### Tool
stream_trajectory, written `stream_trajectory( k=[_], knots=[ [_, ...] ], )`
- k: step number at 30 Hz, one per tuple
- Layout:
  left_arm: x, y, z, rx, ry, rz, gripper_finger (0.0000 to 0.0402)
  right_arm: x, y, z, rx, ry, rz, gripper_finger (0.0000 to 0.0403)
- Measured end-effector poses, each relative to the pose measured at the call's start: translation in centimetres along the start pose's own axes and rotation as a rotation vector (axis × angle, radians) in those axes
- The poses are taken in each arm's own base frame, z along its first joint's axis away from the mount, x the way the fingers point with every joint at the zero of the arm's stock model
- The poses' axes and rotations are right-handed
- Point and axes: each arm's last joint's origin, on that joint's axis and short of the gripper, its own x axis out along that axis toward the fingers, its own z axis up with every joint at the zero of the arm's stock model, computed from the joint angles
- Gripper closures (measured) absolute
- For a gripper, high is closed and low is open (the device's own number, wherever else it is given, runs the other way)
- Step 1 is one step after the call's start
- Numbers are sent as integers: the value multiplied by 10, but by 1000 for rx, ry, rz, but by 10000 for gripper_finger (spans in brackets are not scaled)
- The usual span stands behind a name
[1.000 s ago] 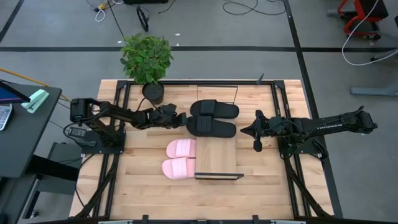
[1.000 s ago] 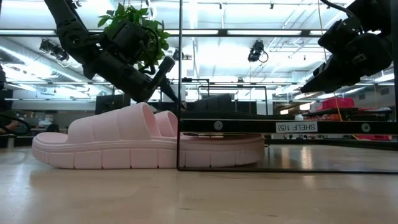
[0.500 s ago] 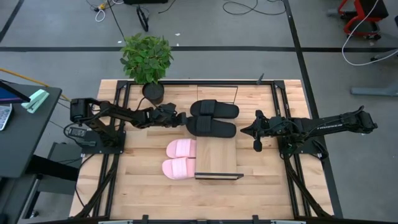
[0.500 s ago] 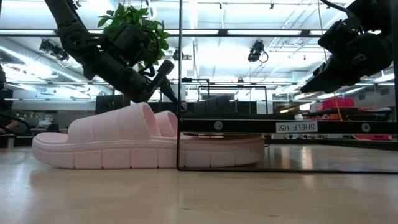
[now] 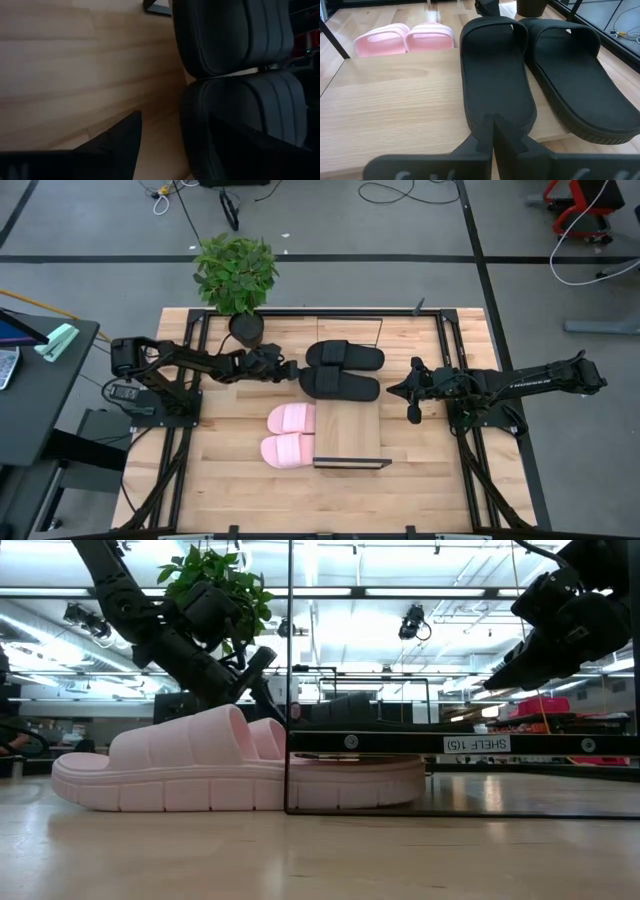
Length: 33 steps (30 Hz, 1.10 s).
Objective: Pick and place slides into the shelf
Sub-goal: Put the black slides on the shelf
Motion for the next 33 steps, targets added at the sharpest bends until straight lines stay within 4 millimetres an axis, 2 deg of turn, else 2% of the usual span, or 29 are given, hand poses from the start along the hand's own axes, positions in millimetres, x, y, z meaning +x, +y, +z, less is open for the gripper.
stream_trajectory(
  k=[7,12,20,25,33],
  knots=[
    [-10,8,3,-1,20,111,186,0,0,0,1,0,0,389],
    [-17,1,6,28,-7,72,196,0,0,0,0,0,0,389],
    [-16,-7,-5,42,10,28,197,0,0,0,0,-1,0,389],
    [-16,-14,-4,26,-27,-32,203,0,0,0,0,-5,0,389],
    [-13,-14,-4,-4,-50,-45,202,0,0,0,-6,-5,0,389]
  ],
)
